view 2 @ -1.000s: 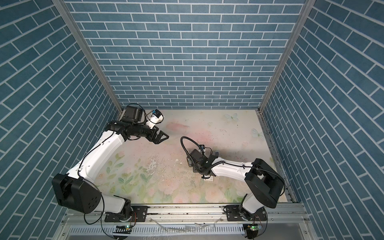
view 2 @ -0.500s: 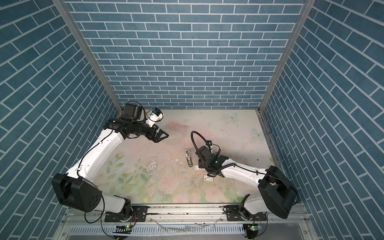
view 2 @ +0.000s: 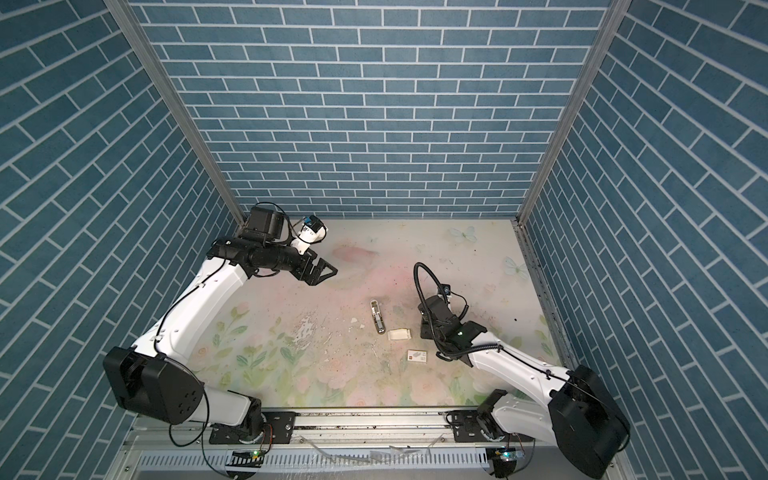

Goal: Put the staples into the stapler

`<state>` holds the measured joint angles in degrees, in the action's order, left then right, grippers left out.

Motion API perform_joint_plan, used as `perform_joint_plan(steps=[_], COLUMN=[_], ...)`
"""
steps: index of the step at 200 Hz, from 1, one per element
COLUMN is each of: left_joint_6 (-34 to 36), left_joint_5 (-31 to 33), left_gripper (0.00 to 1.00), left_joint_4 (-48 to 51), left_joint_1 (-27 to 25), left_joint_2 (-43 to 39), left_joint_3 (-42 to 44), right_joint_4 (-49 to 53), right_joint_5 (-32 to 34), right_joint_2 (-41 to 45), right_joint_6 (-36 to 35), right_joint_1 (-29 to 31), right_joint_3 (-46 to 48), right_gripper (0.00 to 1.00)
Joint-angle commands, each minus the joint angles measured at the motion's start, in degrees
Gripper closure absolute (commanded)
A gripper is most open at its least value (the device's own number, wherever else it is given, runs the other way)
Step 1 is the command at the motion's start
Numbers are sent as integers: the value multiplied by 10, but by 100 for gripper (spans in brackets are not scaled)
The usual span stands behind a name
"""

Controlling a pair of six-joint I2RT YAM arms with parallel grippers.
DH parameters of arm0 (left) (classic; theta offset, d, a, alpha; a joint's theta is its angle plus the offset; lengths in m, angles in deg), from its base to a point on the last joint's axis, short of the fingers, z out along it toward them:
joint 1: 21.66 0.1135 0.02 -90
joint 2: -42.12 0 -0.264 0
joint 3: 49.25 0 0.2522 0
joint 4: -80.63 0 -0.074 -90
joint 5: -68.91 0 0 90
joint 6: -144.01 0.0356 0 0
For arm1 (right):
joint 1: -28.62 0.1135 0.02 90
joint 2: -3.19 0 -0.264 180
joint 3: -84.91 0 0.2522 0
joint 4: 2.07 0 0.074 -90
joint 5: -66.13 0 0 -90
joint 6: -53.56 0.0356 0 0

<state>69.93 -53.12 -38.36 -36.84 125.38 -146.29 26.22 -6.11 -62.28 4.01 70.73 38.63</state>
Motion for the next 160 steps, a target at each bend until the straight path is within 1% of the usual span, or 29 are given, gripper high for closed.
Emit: perform_joint_plan(steps=[1, 24, 53, 160], left_joint_6=[2, 2, 3, -3], left_joint_5=[-2, -3, 0, -1], left_gripper=[0, 0, 0, 0], left_joint_4=[4, 9, 11, 9], left_joint_1=[3, 3, 3, 3], left_joint_2=[7, 8, 4, 12], left_joint_3=[-4, -7, -5, -2], right_joint_4=[0, -4, -28, -65], right_joint_5=[1, -5, -32, -51], right_joint_2=[10, 5, -7, -64], right_joint_6=[-25, -37, -54, -72], right_joint_1=[-12, -24, -35, -50], right_joint_3=[7, 8, 11, 16], right_gripper=[92, 92, 92, 92])
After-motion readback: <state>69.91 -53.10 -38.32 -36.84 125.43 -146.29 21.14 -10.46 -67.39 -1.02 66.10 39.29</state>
